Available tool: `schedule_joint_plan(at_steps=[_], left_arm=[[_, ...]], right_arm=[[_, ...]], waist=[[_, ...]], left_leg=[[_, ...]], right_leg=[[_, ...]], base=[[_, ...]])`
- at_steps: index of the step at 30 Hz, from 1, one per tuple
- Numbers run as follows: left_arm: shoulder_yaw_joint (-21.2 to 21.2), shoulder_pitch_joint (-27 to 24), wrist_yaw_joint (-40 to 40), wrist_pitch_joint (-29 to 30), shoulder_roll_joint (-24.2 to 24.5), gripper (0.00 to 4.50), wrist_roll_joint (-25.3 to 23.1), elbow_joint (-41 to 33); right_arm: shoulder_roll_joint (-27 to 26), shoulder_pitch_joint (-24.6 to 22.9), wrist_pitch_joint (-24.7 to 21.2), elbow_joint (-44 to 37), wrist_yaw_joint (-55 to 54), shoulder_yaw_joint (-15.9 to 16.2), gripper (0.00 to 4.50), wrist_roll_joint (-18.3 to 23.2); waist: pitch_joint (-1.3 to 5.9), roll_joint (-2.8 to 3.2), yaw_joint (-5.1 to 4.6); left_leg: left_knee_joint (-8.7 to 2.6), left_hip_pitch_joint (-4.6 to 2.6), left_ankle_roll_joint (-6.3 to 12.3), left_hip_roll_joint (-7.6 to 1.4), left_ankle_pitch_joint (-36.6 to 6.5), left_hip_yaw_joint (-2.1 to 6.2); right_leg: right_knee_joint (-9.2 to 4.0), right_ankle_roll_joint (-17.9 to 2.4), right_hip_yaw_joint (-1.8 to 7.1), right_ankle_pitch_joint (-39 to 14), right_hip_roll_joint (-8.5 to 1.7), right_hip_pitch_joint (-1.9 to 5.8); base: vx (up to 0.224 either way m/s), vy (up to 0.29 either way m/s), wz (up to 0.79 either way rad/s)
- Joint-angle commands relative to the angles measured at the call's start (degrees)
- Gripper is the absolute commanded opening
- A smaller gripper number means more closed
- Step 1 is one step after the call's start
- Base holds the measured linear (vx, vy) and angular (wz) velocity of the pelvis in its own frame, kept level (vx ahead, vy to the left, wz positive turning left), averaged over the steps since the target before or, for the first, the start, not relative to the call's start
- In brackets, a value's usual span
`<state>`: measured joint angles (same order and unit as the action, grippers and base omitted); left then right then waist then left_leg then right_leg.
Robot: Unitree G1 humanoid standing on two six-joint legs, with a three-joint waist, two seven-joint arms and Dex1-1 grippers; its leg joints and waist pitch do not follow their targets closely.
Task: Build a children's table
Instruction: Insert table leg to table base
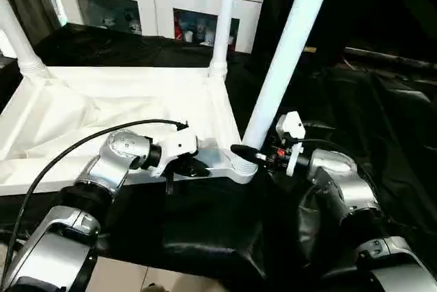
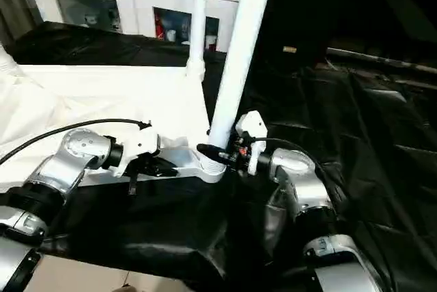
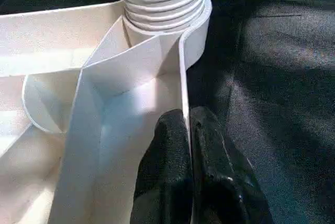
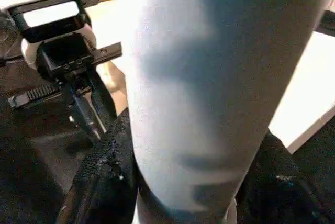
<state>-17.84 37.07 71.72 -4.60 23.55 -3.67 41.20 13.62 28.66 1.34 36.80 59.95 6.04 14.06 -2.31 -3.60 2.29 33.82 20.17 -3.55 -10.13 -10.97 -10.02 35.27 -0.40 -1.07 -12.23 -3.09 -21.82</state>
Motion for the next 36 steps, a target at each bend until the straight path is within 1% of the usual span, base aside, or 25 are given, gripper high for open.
schedule_joint_plan(at_steps=[1,3,4,6,8,10,12,13,15,19,22,23,24,25,26,27,28,29,30,31,32,33,34,35,36], left_arm=[[0.0,2.2,-0.5,-1.5,-0.5,0.00,-0.1,-0.6],[0.0,2.3,-0.7,-1.4,-0.6,0.00,-0.1,-0.4],[0.0,2.3,-0.7,-1.4,-0.7,0.00,-0.2,-0.4],[-0.1,2.3,-0.7,-1.4,-0.7,0.00,-0.2,-0.4],[-0.1,2.3,-0.6,-1.5,-0.7,0.00,-0.3,-0.4],[-0.1,2.4,-0.4,-1.6,-0.6,0.00,-0.3,-0.3],[-0.2,2.4,-0.3,-1.6,-0.6,0.00,-0.3,-0.3],[-0.1,2.4,-0.2,-1.7,-0.5,0.00,-0.3,-0.3],[-0.1,2.5,-0.3,-1.7,-0.6,0.00,-0.3,-0.3],[0.0,2.6,-0.3,-1.7,-0.7,0.00,-0.4,-0.1],[0.1,2.5,-0.4,-1.5,-0.8,0.00,-0.3,0.0],[0.2,2.6,-1.2,-0.6,-0.9,0.00,-0.5,0.1],[0.3,2.7,-2.2,0.1,-1.0,0.00,-0.8,0.4],[0.6,3.0,-3.6,1.1,-1.3,0.00,-1.2,0.8],[0.7,3.2,-4.5,1.8,-1.5,0.00,-1.4,1.1],[1.2,3.8,-7.0,3.0,-2.2,0.00,-1.8,2.2],[1.5,4.3,-9.0,3.6,-2.8,0.00,-2.1,3.1],[1.6,5.1,-11.3,4.7,-3.5,0.00,-2.7,4.2],[1.9,6.8,-16.4,7.1,-5.2,0.00,-3.8,6.5],[1.9,6.8,-16.4,7.1,-5.2,0.00,-3.8,6.5],[2.0,7.3,-17.9,7.8,-5.8,0.00,-4.1,7.2],[2.3,8.1,-19.9,8.7,-6.8,0.00,-4.1,8.2],[2.4,8.3,-20.2,8.8,-7.0,0.00,-4.0,8.3],[3.5,10.8,-25.6,12.0,-10.4,0.00,-3.6,11.0],[3.5,10.8,-25.6,12.0,-10.4,0.00,-3.6,11.0]], right_arm=[[1.3,-3.3,-2.8,5.1,-1.0,1.5,1.89,-3.6],[1.1,-3.5,-2.4,5.5,-1.3,1.7,1.89,-4.0],[1.1,-3.6,-2.3,5.5,-1.1,1.8,1.89,-4.1],[1.3,-3.8,-2.0,5.4,-1.0,2.3,1.89,-4.5],[1.7,-4.0,-1.9,5.1,-0.3,3.1,1.89,-5.0],[2.2,-4.3,-1.6,4.8,0.5,4.3,1.89,-5.9],[2.3,-4.3,-1.5,4.8,0.7,4.5,1.89,-6.0],[2.4,-4.2,-1.5,4.9,0.9,4.7,1.89,-6.1],[2.4,-4.2,-1.4,5.0,1.0,4.7,1.89,-6.2],[2.5,-3.8,-1.3,5.4,1.1,4.8,1.89,-6.2],[2.5,-3.7,-1.2,5.6,0.9,4.8,1.89,-6.1],[2.3,-3.7,-1.3,5.9,-0.2,4.3,1.89,-5.8],[2.0,-3.6,-1.4,6.1,-1.0,3.8,1.89,-5.6],[1.7,-3.5,-1.8,6.5,-2.5,3.3,1.89,-5.5],[1.4,-3.3,-2.0,6.8,-3.6,2.9,1.89,-5.5],[0.9,-3.0,-2.2,7.9,-6.7,2.3,1.89,-6.1],[0.4,-2.9,-1.8,8.7,-9.3,1.9,1.89,-6.6],[-0.4,-2.7,-1.9,9.7,-12.6,1.3,1.89,-6.9],[-2.2,-2.1,-2.6,11.3,-18.9,-0.2,1.89,-7.1],[-2.2,-2.1,-2.6,11.3,-18.9,-0.2,1.89,-7.1],[-2.7,-2.0,-2.9,11.8,-20.8,-0.6,1.89,-7.1],[-3.5,-1.6,-3.3,12.5,-23.5,-1.3,1.89,-7.1],[-3.6,-1.6,-3.3,12.6,-23.9,-1.4,1.89,-7.0],[-6.3,0.0,-4.3,15.7,-32.6,-3.3,1.89,-6.5],[-6.3,0.0,-4.3,15.7,-32.6,-3.3,1.89,-6.5]], waist=[[2.14,1.26,-0.19],[2.07,1.31,-0.18],[2.03,1.26,-0.18],[2.01,1.34,-0.18],[1.91,1.34,-0.22],[1.91,1.36,-0.24],[1.92,1.35,-0.24],[1.96,1.13,-0.25],[1.91,1.25,-0.23],[1.80,1.17,-0.20],[1.81,1.15,-0.25],[1.75,1.16,-0.28],[1.76,1.01,-0.29],[1.68,1.11,-0.30],[1.61,1.10,-0.32],[1.63,1.10,-0.35],[1.53,0.90,-0.37],[1.48,0.86,-0.41],[1.44,0.92,-0.49],[1.46,0.91,-0.65],[1.39,0.79,-0.84],[1.45,0.79,-0.91],[1.53,0.42,-0.94],[1.55,0.82,-1.15],[1.61,0.92,-1.16]], left_leg=[[-5.48,-0.72,-0.98,-3.59,-22.7,1.47],[-5.46,-0.72,-0.91,-3.58,-22.5,1.42],[-5.45,-0.76,-0.93,-3.56,-22.8,1.39],[-5.51,-0.81,-1.07,-3.62,-23.3,1.47],[-5.60,-0.91,-1.30,-3.64,-24.6,1.58],[-5.64,-0.95,-1.46,-3.69,-24.8,1.59],[-5.67,-0.90,-1.42,-3.69,-24.8,1.58],[-5.74,-0.83,-1.30,-3.73,-24.3,1.57],[-5.73,-0.85,-1.21,-3.72,-24.1,1.51],[-5.74,-0.88,-1.29,-3.71,-25.1,1.62],[-5.80,-0.87,-1.37,-3.78,-25.0,1.64],[-5.84,-0.88,-1.42,-3.76,-25.4,1.63],[-5.81,-0.88,-1.41,-3.74,-25.4,1.62],[-5.83,-0.96,-1.57,-3.75,-25.8,1.62],[-5.74,-1.13,-1.78,-3.66,-26.6,1.62],[-5.70,-1.19,-1.89,-3.61,-26.9,1.63],[-5.71,-1.21,-2.13,-3.57,-27.5,1.80],[-5.72,-1.19,-2.15,-3.51,-27.7,1.87],[-5.72,-1.20,-2.26,-3.51,-28.1,1.89],[-5.68,-1.45,-2.83,-3.41,-28.9,1.95],[-5.77,-1.25,-2.80,-3.31,-29.6,2.29],[-5.85,-1.06,-2.73,-3.34,-29.7,2.42],[-5.91,-0.92,-2.59,-3.37,-29.4,2.44],[-5.98,-0.96,-2.58,-3.38,-29.2,2.30],[-5.94,-1.16,-2.81,-3.32,-29.2,2.25]], right_leg=[[-5.27,-12.3,2.52,-17.5,-5.00,0.49],[-5.31,-12.3,2.52,-17.6,-4.97,0.45],[-5.39,-12.2,2.53,-18.3,-4.97,0.43],[-5.51,-11.9,2.53,-19.4,-5.06,0.39],[-5.68,-11.4,2.51,-21.2,-5.04,0.24],[-5.70,-11.4,2.52,-21.1,-5.01,0.15],[-5.68,-11.5,2.55,-20.4,-5.02,0.21],[-5.62,-11.6,2.54,-19.7,-5.00,0.29],[-5.59,-11.8,2.56,-19.1,-5.00,0.24],[-5.84,-11.1,2.62,-22.3,-5.15,0.12],[-5.85,-11.0,2.62,-21.8,-5.12,0.08],[-5.86,-11.0,2.62,-22.0,-5.09,0.01],[-5.90,-10.9,2.62,-22.3,-5.09,0.01],[-5.96,-10.8,2.65,-23.1,-5.12,-0.12],[-6.15,-10.4,2.65,-24.7,-5.12,-0.35],[-6.19,-10.2,2.64,-25.5,-5.14,-0.42],[-6.41,-9.3,2.62,-28.1,-5.25,-0.59],[-6.54,-8.9,2.59,-29.1,-5.27,-0.60],[-6.63,-8.5,2.61,-30.0,-5.29,-0.72],[-6.76,-7.9,2.56,-31.5,-5.20,-1.09],[-6.94,-7.1,2.34,-33.2,-5.28,-0.86],[-6.95,-6.8,2.28,-33.5,-5.37,-0.68],[-7.02,-6.5,2.28,-33.5,-5.45,-0.57],[-6.96,-6.9,2.33,-31.6,-5.29,-0.82],[-6.96,-7.2,2.27,-31.1,-5.27,-0.95]], base=[[0.000,0.000,0.00],[0.000,0.000,0.00],[0.000,0.000,0.00],[0.000,0.000,0.00],[0.000,0.000,0.00],[0.000,0.000,0.00],[0.000,0.000,0.00],[0.000,0.000,0.00],[0.000,0.000,0.00],[0.000,0.000,0.00],[0.000,0.000,0.00],[0.000,0.000,0.00],[0.000,0.000,0.00],[0.000,0.000,0.00],[0.000,0.000,0.00],[0.000,0.000,0.00],[0.000,0.000,0.00],[0.000,0.000,0.00],[0.000,0.000,0.00],[0.000,0.000,0.00],[0.000,0.000,0.00],[0.000,0.000,0.00],[0.000,0.000,0.00],[0.000,0.000,0.00],[0.000,0.000,0.00]])
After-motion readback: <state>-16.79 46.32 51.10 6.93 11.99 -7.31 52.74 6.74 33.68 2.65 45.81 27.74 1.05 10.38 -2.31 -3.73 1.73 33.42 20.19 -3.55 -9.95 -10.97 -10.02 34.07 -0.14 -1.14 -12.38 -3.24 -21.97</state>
